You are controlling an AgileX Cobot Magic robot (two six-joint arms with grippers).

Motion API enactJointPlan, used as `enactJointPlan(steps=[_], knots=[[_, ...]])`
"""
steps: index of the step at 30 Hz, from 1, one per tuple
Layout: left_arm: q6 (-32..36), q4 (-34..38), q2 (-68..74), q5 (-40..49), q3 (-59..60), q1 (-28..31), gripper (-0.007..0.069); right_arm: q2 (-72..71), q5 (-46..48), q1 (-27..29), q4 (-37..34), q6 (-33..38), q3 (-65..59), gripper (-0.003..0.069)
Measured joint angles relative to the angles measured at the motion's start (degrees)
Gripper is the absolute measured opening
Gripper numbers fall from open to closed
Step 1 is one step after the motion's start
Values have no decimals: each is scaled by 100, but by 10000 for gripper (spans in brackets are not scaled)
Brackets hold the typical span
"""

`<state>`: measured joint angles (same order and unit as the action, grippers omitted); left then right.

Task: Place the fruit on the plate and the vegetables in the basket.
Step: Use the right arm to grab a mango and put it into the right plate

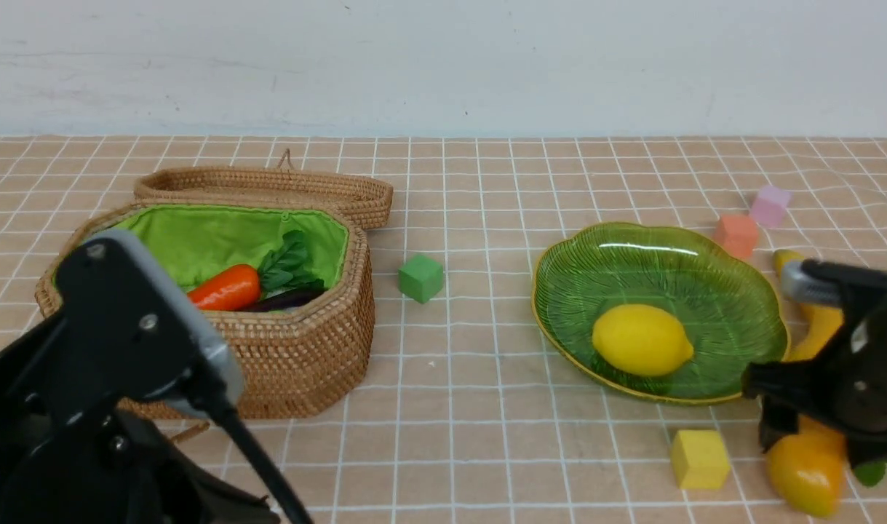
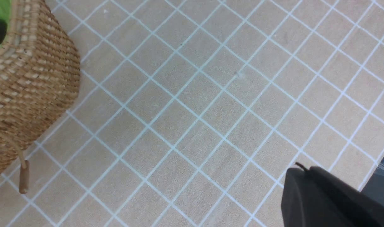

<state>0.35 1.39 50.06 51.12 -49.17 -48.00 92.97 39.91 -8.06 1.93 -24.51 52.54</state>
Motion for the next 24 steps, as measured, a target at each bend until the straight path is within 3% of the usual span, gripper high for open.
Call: enactJointPlan(steps=[7, 14, 20, 24], knots=[[0, 0, -13, 59, 0, 0, -13, 610, -185, 143, -7, -43, 45, 552], [-35, 0, -13, 70, 0, 0, -13, 549, -51, 143, -12, 130, 56, 551], [-35, 0, -13, 107, 0, 0, -13, -716, 1044, 125, -66, 192, 46, 551], [-35, -44, -13, -267, 4, 0, -13, -1301, 755, 105, -281, 653, 328, 551]])
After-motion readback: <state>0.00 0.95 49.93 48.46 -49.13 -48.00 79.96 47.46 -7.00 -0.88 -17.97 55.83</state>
